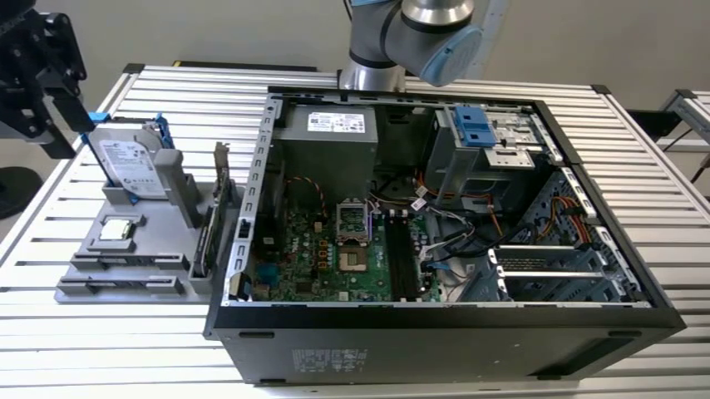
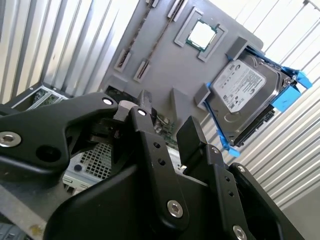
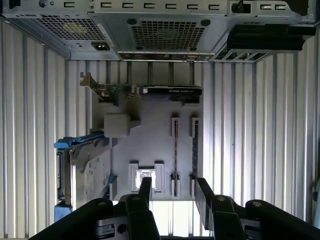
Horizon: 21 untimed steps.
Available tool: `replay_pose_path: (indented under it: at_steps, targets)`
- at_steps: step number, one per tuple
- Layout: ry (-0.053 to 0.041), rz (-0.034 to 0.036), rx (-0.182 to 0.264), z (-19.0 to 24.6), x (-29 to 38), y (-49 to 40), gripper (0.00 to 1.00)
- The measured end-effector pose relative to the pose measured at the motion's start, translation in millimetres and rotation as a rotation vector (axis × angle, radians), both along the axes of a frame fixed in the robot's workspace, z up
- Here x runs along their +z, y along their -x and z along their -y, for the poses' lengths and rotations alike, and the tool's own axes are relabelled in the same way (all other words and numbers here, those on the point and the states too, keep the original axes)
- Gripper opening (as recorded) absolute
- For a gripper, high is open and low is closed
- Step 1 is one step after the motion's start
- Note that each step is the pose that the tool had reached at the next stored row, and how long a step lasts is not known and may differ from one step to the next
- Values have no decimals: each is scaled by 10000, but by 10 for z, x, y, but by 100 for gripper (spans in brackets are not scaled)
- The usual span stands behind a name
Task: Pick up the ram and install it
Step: 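Reach for the ram, then pick up the ram and move it above insertion slot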
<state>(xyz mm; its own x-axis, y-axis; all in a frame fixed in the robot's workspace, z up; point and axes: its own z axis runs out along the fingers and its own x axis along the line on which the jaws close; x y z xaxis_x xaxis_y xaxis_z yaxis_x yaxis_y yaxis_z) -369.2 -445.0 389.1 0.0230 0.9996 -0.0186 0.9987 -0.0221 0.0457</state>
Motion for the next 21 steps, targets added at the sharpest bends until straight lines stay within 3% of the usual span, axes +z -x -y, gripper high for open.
replay_pose_path:
  at_steps: [10,21]
  targets:
    - [3,0,-108,0,-1,0,100]
    - [3,0,-108,0,-74,0,100]
